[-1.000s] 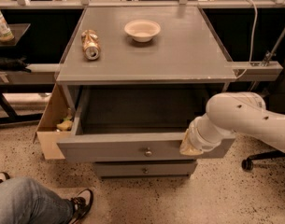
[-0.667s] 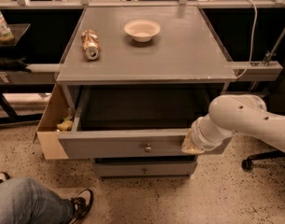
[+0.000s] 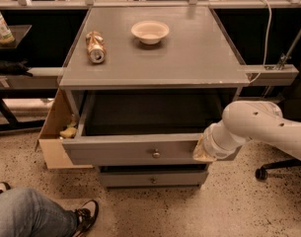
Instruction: Close top drawer
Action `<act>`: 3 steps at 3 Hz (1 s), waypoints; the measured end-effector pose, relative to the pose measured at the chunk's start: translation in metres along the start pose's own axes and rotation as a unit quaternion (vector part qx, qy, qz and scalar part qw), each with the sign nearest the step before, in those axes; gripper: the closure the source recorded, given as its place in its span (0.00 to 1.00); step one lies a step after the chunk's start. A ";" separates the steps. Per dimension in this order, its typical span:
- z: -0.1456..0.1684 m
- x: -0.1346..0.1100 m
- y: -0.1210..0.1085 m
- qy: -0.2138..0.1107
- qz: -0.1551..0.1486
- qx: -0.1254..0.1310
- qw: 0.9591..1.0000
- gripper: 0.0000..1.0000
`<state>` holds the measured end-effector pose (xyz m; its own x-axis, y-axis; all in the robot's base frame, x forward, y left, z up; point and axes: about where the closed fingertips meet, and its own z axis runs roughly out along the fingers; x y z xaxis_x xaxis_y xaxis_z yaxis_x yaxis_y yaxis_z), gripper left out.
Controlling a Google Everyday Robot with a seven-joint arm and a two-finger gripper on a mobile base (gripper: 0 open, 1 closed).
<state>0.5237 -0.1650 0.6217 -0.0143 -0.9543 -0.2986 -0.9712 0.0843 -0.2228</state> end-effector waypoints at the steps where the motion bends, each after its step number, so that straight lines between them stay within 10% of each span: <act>1: 0.000 0.000 0.000 0.000 0.000 0.000 1.000 0.51; 3: 0.000 0.000 0.000 0.000 0.000 0.000 1.000 0.03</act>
Offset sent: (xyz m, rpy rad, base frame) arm 0.0000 0.0000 0.0000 0.0000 0.0000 0.0000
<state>0.5237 -0.1650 0.6217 -0.0142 -0.9543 -0.2986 -0.9712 0.0842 -0.2228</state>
